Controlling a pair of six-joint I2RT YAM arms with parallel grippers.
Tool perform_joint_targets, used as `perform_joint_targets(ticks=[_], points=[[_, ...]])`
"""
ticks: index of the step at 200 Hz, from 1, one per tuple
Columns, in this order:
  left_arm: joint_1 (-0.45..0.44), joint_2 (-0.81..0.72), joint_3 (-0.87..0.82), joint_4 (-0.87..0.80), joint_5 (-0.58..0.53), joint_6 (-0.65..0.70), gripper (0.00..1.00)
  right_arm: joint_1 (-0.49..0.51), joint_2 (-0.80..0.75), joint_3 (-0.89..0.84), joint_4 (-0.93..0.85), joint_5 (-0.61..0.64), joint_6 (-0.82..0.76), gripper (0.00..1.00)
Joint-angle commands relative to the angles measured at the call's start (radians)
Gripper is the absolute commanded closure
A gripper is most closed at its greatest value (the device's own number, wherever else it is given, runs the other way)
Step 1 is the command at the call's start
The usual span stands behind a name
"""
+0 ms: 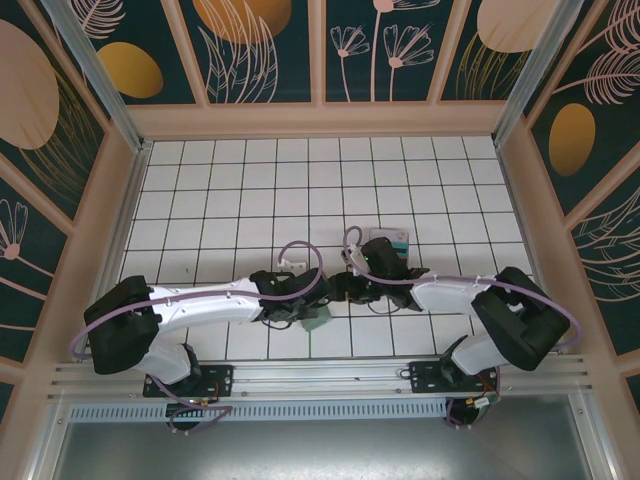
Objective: Take the credit cards out of the card holder
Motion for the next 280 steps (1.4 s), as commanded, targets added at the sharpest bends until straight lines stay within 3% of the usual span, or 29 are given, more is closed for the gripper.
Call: perform_joint_targets(ticks=[1,43,66,92,161,205,229,245,258,267,280], points=[[-0.003,-0.040,-0.006,0.039,-0.015,0.017,1.00,0.026,0.034,0.024,0.070,-0.060,0.019,0.47],[-0.004,-0.042,0.010,0.034,-0.027,0.034,1.00,0.038,0.121,0.054,0.078,-0.079,0.017,0.52],[-0.002,-0.045,0.011,0.028,-0.032,0.032,1.00,0.038,0.131,0.060,0.078,-0.073,0.018,0.70],[-0.003,-0.052,0.010,-0.007,-0.058,0.020,1.00,0.037,0.108,0.068,0.036,-0.026,0.007,1.00],[0.008,-0.141,-0.004,-0.194,-0.210,-0.055,1.00,-0.012,0.039,0.049,-0.022,0.076,0.012,1.00],[0.054,-0.213,-0.043,-0.209,-0.215,-0.052,1.00,-0.035,0.036,0.044,-0.015,0.090,0.026,1.00],[0.060,-0.232,-0.041,-0.124,-0.183,0.025,1.00,-0.034,0.040,0.058,-0.013,0.083,0.026,1.00],[0.061,-0.228,-0.046,-0.023,-0.123,0.076,0.74,-0.034,0.040,0.062,-0.011,0.087,0.028,1.00],[0.062,-0.212,-0.052,0.058,-0.075,0.096,0.68,-0.032,0.038,0.065,-0.007,0.082,0.028,1.00],[0.063,-0.195,-0.056,0.103,-0.052,0.104,0.59,-0.028,0.034,0.066,-0.005,0.076,0.026,1.00],[0.068,-0.166,-0.059,0.145,-0.026,0.108,0.59,-0.020,0.028,0.074,-0.014,0.080,0.021,1.00]])
